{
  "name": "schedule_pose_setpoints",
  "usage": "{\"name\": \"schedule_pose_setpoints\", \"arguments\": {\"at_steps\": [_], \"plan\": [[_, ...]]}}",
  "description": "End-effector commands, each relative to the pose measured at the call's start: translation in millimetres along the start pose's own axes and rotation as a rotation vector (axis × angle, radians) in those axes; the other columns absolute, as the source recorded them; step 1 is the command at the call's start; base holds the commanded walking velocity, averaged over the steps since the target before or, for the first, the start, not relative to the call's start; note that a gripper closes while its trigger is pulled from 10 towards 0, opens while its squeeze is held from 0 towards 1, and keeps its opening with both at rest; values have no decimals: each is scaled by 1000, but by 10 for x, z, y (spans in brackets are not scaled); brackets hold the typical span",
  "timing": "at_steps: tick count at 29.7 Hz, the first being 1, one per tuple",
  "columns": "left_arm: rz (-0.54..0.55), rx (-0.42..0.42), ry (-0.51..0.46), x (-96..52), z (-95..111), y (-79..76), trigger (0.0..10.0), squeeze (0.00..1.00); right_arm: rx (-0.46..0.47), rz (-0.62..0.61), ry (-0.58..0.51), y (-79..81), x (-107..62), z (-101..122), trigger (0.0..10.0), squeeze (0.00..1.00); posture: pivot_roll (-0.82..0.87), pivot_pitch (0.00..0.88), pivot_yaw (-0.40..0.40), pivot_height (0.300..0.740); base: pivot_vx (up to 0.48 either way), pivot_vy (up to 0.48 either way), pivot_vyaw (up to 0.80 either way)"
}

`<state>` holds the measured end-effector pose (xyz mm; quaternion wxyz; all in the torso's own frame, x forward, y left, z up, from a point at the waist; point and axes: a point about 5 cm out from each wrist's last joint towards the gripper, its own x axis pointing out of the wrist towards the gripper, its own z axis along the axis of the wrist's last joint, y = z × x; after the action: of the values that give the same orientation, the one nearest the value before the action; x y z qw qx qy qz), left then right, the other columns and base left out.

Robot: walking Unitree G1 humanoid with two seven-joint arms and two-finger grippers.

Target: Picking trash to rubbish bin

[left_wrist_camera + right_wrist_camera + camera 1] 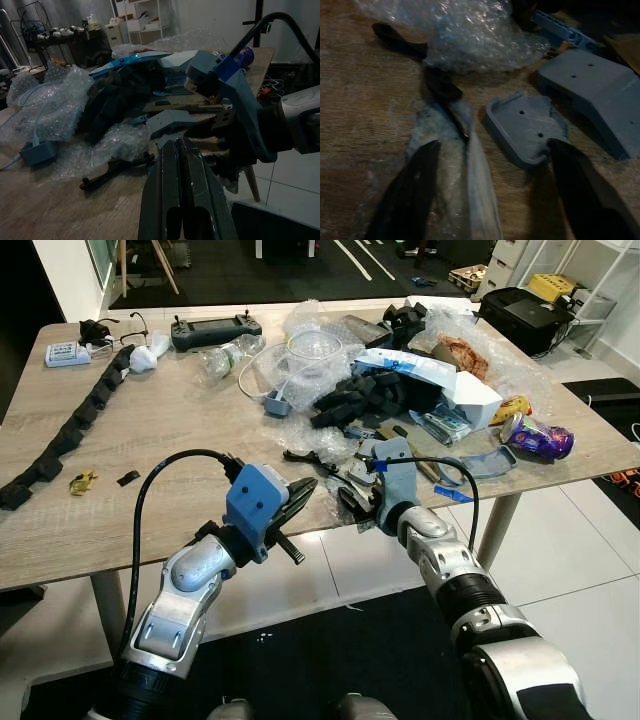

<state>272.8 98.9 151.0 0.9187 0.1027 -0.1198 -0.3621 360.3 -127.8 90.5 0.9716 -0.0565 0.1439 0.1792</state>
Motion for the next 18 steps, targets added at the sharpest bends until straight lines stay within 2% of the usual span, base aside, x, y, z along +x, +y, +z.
{"name": "schedule_pose_setpoints", "arguments": {"at_steps": [1, 9, 18], "plan": [[-16, 10, 15, 14, -31, -23, 10000, 0, 25, -15, 117, -12, -43, -258, 0, 0, 17, 38, -64, 740, 0, 0, 0], [-8, 12, 14, 25, -31, -16, 10000, 0, 43, -74, 132, -113, -64, -273, 0, 0, 15, 39, -61, 740, 0, 0, 0], [4, 9, 13, 46, -37, 1, 10000, 0, 44, -165, 82, -265, -77, -169, 0, 0, 5, 42, -47, 740, 0, 0, 0]]}}
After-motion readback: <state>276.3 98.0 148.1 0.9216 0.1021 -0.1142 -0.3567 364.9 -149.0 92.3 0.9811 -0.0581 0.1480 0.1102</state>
